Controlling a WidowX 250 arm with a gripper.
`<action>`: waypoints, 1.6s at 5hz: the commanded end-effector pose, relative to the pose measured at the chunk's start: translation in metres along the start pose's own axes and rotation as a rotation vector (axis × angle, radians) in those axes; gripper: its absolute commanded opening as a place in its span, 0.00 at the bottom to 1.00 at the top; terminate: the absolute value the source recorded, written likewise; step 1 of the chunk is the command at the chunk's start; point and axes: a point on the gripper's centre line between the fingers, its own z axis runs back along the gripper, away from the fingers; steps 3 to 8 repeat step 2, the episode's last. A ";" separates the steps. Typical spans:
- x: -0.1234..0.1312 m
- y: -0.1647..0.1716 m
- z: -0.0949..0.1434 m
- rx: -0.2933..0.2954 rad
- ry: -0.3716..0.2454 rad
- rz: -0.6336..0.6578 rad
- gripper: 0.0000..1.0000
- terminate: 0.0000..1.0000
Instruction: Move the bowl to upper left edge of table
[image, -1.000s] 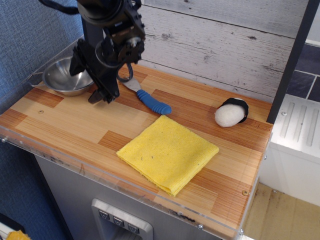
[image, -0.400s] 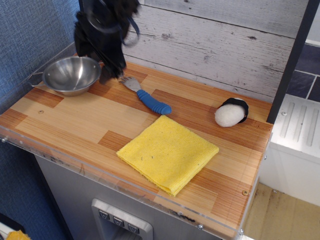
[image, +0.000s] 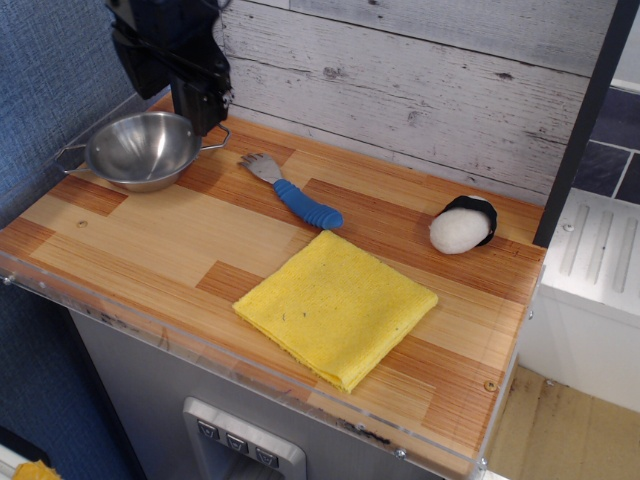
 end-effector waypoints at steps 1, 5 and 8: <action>0.007 0.012 0.020 0.032 -0.061 0.004 1.00 0.00; 0.007 0.012 0.020 0.032 -0.061 0.004 1.00 1.00; 0.007 0.012 0.020 0.032 -0.061 0.004 1.00 1.00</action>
